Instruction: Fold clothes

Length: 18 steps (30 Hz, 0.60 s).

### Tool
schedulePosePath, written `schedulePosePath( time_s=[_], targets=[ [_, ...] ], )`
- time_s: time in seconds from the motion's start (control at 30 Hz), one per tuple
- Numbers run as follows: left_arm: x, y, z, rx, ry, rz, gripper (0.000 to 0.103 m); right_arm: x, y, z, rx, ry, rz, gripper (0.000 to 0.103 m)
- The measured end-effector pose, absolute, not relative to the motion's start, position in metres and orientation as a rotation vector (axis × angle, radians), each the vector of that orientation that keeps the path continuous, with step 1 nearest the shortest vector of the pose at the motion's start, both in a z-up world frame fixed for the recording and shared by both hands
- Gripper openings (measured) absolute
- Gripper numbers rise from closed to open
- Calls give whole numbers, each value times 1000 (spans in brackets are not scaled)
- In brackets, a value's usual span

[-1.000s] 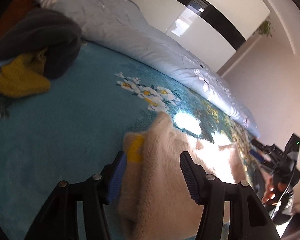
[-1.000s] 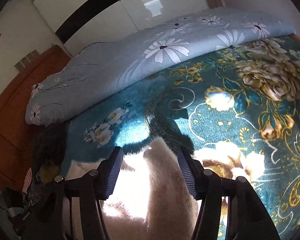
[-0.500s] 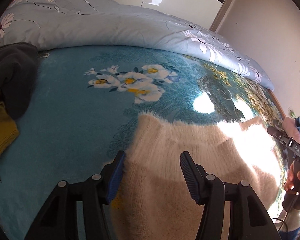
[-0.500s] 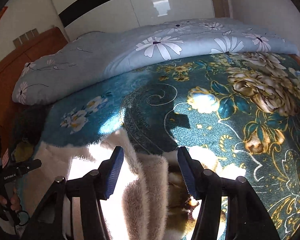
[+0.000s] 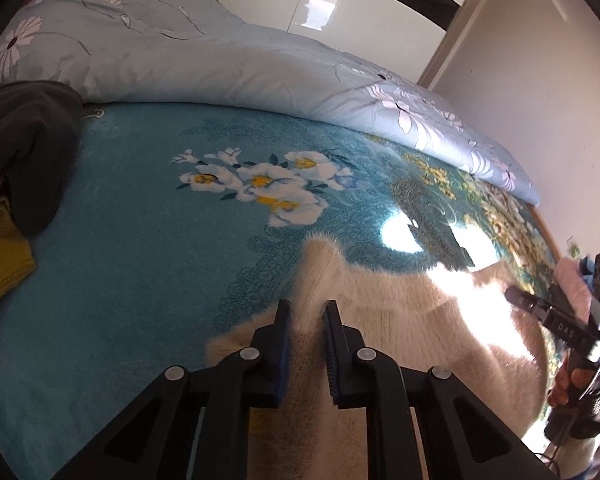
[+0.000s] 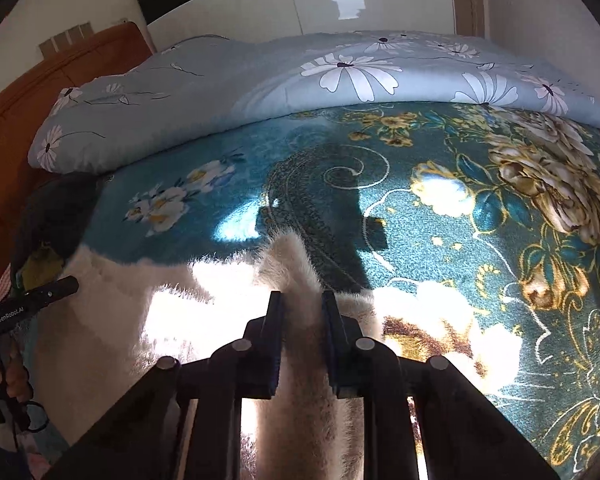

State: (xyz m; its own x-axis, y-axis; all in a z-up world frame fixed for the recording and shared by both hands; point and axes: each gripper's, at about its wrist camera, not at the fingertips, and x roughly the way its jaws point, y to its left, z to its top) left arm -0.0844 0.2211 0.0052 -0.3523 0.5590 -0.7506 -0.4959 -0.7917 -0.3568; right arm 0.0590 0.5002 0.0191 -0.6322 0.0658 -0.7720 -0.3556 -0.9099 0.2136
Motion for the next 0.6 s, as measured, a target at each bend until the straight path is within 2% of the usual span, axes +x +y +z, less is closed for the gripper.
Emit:
schedulePosePath(
  time_s=[0.23,0.47,0.6],
  targets=[
    [-87,204,14,-1187,-226,2176,14,72,513,28,-1089,645,2608,13],
    [-106,204,-34,-1361,-271,2148,14,63,522,6,-1159,706,2545,13],
    [-107,196,-39,-1364,-351,2118,17,64,527,3,-1164,767,2542,13]
  ],
)
